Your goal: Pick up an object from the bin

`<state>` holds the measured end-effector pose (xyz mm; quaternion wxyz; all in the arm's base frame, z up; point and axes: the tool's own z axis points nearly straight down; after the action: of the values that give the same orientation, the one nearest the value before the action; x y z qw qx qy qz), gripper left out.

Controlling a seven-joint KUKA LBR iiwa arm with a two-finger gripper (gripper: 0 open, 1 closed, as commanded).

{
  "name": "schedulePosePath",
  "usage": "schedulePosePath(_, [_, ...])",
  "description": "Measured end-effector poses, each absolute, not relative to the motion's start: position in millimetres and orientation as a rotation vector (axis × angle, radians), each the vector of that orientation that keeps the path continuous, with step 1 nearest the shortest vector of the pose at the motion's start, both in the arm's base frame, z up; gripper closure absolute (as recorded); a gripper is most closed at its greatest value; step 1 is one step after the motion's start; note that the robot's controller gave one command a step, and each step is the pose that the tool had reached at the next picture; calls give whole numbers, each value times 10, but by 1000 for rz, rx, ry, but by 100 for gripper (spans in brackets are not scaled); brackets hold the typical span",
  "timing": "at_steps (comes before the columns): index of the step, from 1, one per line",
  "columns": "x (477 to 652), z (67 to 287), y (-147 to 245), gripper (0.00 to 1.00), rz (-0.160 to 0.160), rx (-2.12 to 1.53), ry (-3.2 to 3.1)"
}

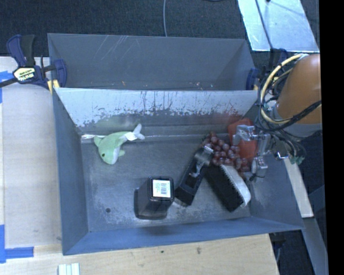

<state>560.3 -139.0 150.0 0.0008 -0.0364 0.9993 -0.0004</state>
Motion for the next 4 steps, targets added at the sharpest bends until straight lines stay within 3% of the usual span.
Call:
schedulePosePath(1, [5678, 1573, -1413, 0, -7, -203, 3120])
schedulePosePath(2, [5869, 1300, -1450, 0, -2, 270, 3121])
schedulePosePath(3, [5966, 1072, -1477, 0, -2, 65, 3127])
schedulePosePath(4, [6122, 767, -1333, 100, -6, 302, 3118])
